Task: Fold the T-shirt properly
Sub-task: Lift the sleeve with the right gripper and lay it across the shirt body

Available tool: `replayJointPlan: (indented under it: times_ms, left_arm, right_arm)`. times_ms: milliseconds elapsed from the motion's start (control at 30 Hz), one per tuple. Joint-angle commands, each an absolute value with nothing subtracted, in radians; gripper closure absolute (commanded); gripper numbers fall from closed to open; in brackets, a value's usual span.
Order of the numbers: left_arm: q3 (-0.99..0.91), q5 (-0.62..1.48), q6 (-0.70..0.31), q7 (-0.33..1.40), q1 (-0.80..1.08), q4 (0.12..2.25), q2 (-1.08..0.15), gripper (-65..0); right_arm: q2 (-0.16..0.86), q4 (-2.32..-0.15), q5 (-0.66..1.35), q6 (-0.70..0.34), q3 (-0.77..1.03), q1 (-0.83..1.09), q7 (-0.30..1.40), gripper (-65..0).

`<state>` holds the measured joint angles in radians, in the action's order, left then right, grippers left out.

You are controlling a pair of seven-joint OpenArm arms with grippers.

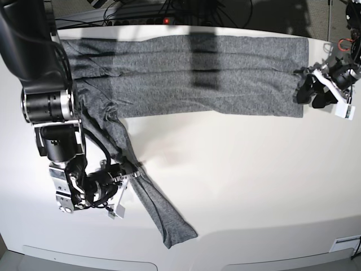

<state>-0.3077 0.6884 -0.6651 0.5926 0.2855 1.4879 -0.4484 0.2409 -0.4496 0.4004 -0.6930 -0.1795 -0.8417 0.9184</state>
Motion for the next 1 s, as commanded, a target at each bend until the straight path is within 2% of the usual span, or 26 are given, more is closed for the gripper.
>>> replayJointPlan:
  times_ms: [0, 200, 433, 533, 733, 967]
  left_arm:
    - [-0.315, 0.706, -0.672, 0.559, 0.280, 1.506, -0.466, -33.1]
    - [-0.315, 0.706, -0.672, 0.552, 0.280, 1.506, -0.466, -33.1]
    - [-0.315, 0.678, -0.672, 0.547, 0.280, 1.506, -0.466, -33.1]
    - [-0.315, 0.670, -0.665, 0.548, 0.280, 1.506, -0.466, -33.1]
    - [-0.315, 0.670, -0.665, 0.537, 0.280, 1.506, -0.466, -33.1]
    - [-0.315, 0.670, -0.665, 0.536, 0.280, 1.506, -0.466, -33.1]
  right_arm:
    - [0.243, -0.473, 0.435, -0.698, -0.177, -0.871, 0.933, 0.0]
    - [0.245, -0.632, 0.557, -0.698, -0.177, -0.777, 1.069, 0.0]
    - [0.260, -1.102, 0.736, -0.698, -0.177, -0.588, 1.252, 0.0]
    - [0.283, -1.289, 0.826, -0.698, -0.177, -0.503, 1.286, 0.0]
    - [0.305, -1.591, 0.865, -0.698, -0.177, -0.339, 1.312, 0.0]
    - [0.307, -1.815, 0.865, -0.698, -0.177, -0.138, 1.306, 0.0]
